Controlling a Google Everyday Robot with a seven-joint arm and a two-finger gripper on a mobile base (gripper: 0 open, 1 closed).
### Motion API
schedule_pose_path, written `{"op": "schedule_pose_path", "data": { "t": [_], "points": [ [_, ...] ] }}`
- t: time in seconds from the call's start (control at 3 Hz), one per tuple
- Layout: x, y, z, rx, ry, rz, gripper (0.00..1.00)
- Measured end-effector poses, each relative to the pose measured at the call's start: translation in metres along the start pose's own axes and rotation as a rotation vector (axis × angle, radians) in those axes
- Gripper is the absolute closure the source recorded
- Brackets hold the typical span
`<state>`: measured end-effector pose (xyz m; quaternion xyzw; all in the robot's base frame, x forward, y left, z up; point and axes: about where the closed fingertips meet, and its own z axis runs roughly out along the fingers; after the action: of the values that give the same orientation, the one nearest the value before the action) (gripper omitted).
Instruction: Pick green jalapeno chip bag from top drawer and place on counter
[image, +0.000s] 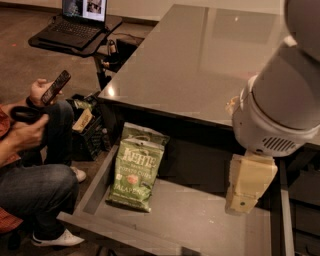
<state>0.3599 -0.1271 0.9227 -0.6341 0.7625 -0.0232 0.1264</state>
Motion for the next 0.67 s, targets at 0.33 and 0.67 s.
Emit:
{"op": "schedule_pose_path", "data": {
  "t": [0.33, 0.67],
  "points": [
    [-0.009, -0.001, 0.004, 0.014, -0.018, 0.001, 0.0],
    [-0.031, -0.01, 0.043, -0.002, -0.052, 0.014, 0.0]
  ]
}}
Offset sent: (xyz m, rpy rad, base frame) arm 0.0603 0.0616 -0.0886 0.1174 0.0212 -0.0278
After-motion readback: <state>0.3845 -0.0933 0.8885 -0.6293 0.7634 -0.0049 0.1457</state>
